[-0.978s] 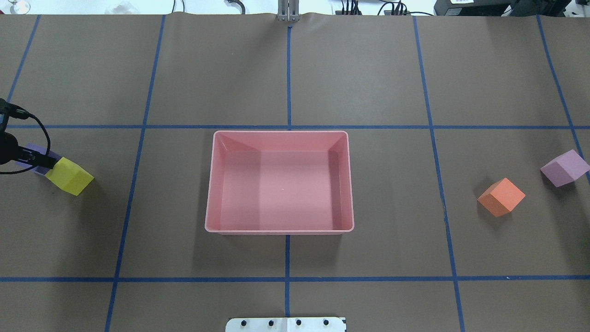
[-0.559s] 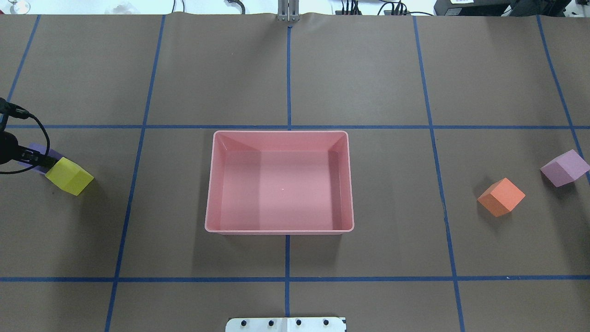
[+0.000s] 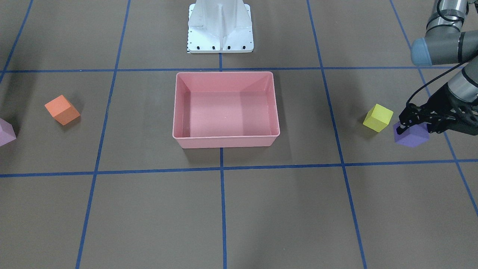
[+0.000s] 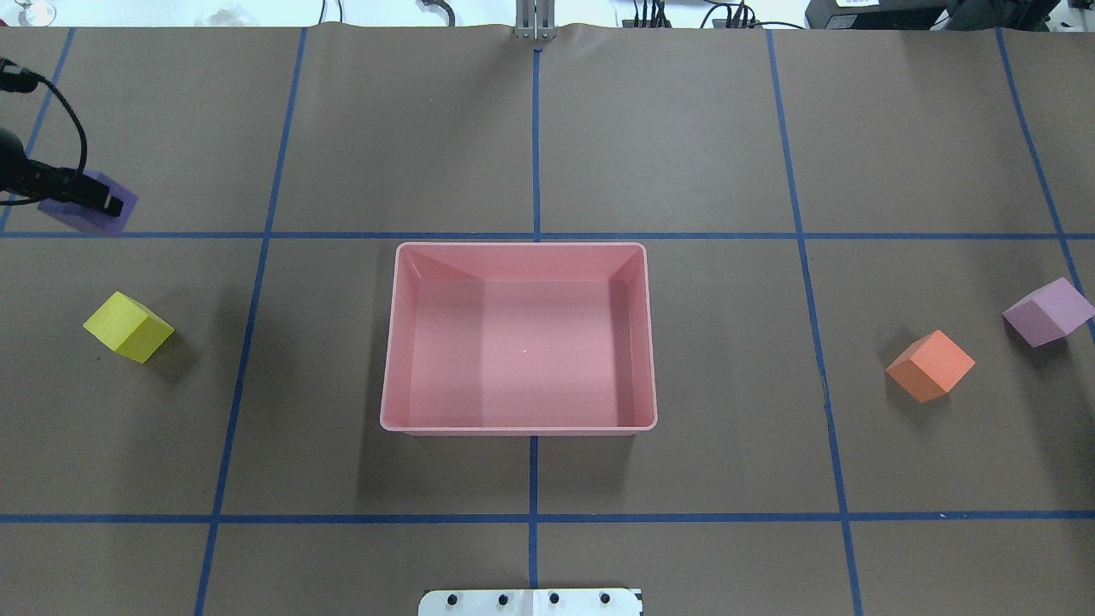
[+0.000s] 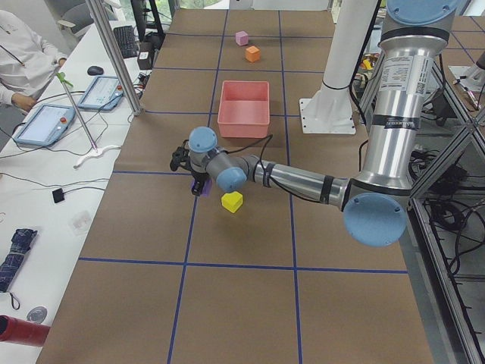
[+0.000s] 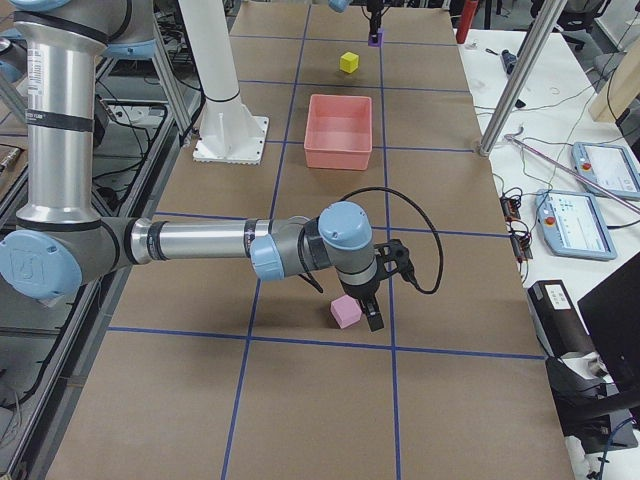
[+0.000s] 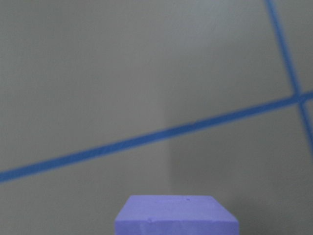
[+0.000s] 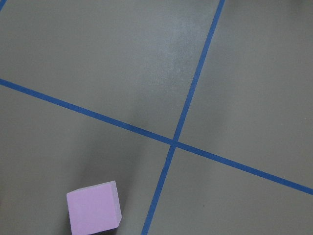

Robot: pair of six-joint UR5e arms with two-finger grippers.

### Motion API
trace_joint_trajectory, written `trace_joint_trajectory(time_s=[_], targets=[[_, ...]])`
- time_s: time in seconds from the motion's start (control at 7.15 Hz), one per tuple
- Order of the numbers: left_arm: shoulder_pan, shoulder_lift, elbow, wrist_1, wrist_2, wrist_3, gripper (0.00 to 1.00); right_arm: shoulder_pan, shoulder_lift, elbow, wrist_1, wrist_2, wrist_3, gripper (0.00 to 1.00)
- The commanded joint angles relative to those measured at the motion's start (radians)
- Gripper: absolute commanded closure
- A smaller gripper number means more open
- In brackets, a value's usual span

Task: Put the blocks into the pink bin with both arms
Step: 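Drop the purple cube into the pink bin while the right gripper reaches out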

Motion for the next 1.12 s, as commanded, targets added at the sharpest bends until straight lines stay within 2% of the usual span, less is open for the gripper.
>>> trace_joint_trajectory(time_s=[0.0, 0.14, 0.28, 0.56, 0.7, 0.84, 0.98], targets=[[0.051, -0.144, -0.127, 0.217, 0.037, -0.162, 0.76, -0.02, 0.002, 0.005, 0.003, 0.0, 0.057, 0.0], [0.163, -0.204, -0.164, 0.272, 0.11, -0.292, 0.76, -0.049, 0.002, 0.012, 0.006, -0.003, 0.115, 0.0], [0.273, -0.306, -0.19, 0.369, 0.196, -0.417, 0.76, -0.066, 0.008, 0.014, 0.007, -0.005, 0.143, 0.0], [0.537, -0.544, -0.177, 0.598, 0.392, -0.609, 0.76, -0.101, 0.008, 0.029, 0.017, -0.003, 0.203, 0.0], [0.611, -0.607, -0.143, 0.61, 0.453, -0.687, 0.74, -0.143, 0.008, 0.028, 0.09, -0.005, 0.299, 0.0], [0.663, -0.629, -0.12, 0.61, 0.484, -0.726, 0.67, -0.198, 0.003, 0.026, 0.192, -0.005, 0.399, 0.0], [0.702, -0.628, -0.12, 0.608, 0.533, -0.726, 0.33, -0.241, -0.015, 0.026, 0.269, -0.003, 0.398, 0.0]])
